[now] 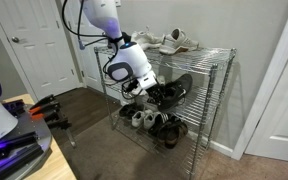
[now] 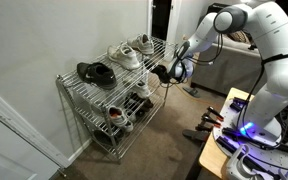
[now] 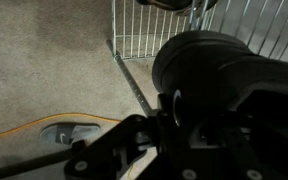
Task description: Move the right black sneaker closer to the left one
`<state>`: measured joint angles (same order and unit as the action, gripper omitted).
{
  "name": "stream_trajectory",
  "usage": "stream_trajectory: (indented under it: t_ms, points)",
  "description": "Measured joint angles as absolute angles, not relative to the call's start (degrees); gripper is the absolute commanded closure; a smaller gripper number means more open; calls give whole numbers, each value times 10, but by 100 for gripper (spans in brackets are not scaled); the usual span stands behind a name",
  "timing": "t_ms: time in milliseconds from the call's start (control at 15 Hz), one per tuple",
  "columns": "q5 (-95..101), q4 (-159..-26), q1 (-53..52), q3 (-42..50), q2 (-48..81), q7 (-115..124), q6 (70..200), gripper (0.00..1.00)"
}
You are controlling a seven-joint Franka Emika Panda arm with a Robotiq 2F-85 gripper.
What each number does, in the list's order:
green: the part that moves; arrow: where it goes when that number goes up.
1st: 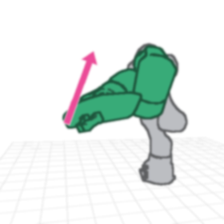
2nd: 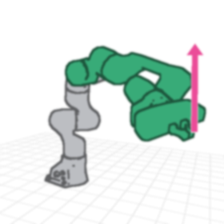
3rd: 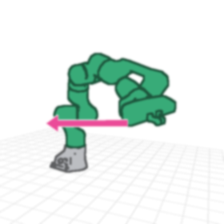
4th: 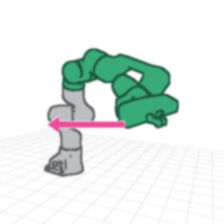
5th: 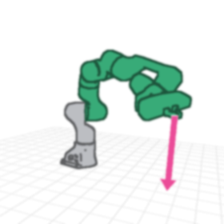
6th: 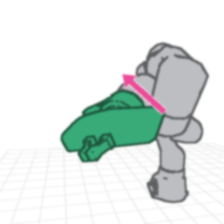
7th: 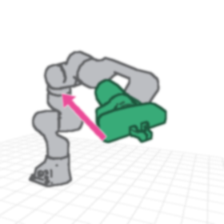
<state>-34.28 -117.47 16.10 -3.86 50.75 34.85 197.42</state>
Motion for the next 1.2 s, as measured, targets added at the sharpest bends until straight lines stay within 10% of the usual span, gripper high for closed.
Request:
stream_trajectory:
  t_ms: [1200]
  points:
    - [-351,-1421,-196,319,406,339,1805,95]
